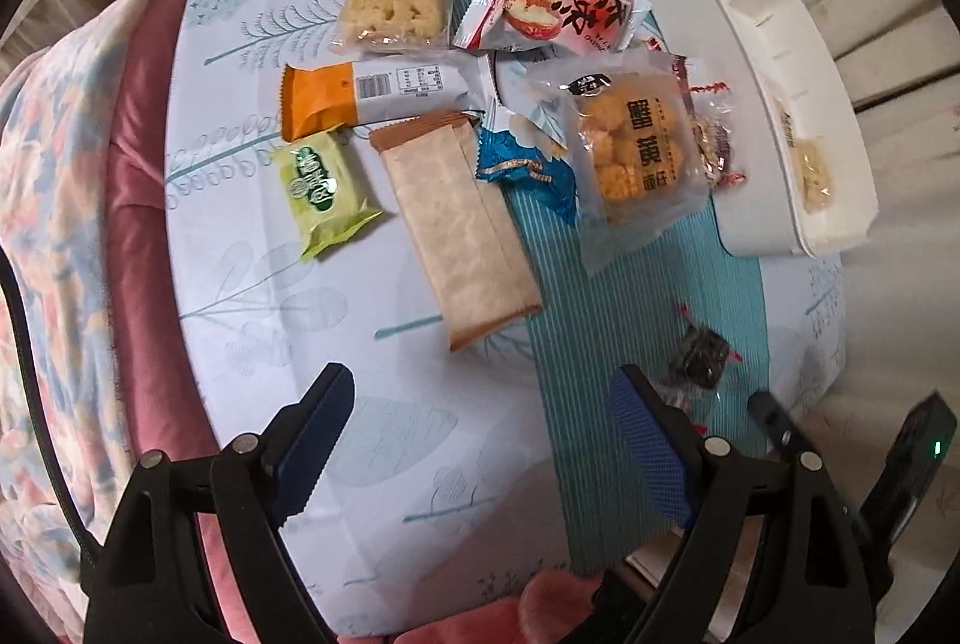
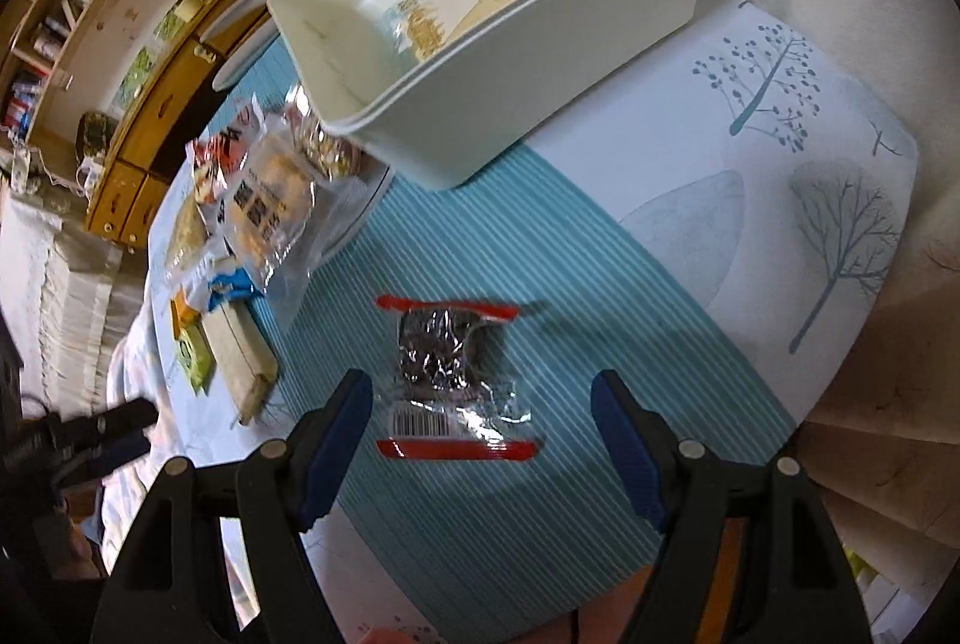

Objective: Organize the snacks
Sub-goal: 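Grasp the red-striped candy bag with the right gripper while the left grasps the brown paper biscuit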

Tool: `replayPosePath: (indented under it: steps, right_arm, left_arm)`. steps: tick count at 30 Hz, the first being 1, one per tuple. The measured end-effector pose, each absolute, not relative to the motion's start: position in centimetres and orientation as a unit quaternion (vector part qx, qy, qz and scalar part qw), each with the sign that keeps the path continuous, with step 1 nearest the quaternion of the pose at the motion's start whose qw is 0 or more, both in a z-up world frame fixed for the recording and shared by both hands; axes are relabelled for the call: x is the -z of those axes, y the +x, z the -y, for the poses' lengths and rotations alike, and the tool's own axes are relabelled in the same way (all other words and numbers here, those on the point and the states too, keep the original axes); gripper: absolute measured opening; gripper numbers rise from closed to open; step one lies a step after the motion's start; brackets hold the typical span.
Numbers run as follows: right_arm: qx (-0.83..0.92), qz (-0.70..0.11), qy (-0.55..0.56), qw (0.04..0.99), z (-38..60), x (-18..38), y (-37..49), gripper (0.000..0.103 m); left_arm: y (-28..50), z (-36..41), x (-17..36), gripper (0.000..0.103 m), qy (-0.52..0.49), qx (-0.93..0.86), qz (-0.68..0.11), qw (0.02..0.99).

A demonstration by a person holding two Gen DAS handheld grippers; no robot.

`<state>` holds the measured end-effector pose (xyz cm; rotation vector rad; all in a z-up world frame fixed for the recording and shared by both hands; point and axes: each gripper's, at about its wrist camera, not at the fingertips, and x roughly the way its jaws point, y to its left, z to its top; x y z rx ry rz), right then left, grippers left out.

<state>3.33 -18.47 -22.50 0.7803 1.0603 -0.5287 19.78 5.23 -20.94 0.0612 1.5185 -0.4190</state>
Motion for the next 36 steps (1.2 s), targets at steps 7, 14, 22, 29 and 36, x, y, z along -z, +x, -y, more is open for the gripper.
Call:
replayPosePath:
  steps: [7, 14, 22, 29, 36]
  right_arm:
    - [0.221, -0.512, 0.322, 0.765, 17.6, 23.7, 5.0, 0.076]
    - [0.207, -0.537, 0.299, 0.761, 17.5, 24.4, 7.0, 0.076]
    - [0.195, -0.566, 0.281, 0.75, 18.3, 25.3, 8.6, 0.076]
    - [0.179, -0.587, 0.276, 0.74, 18.5, 26.0, 8.9, 0.07]
    - [0.177, -0.598, 0.261, 0.737, 18.9, 25.9, 9.5, 0.055]
  left_arm:
    - [21.3, -3.7, 23.7, 0.086, 0.02, 0.162, -0.689, 0.706]
    - [23.3, -2.3, 26.0, 0.086, 0.008, 0.132, -0.696, 0.706]
    - [25.1, -1.8, 27.7, 0.086, 0.011, 0.064, -0.698, 0.713]
    - [26.2, -2.2, 28.9, 0.078, -0.01, 0.039, -0.71, 0.703]
    - [26.4, -2.3, 29.5, 0.064, -0.02, 0.041, -0.712, 0.7]
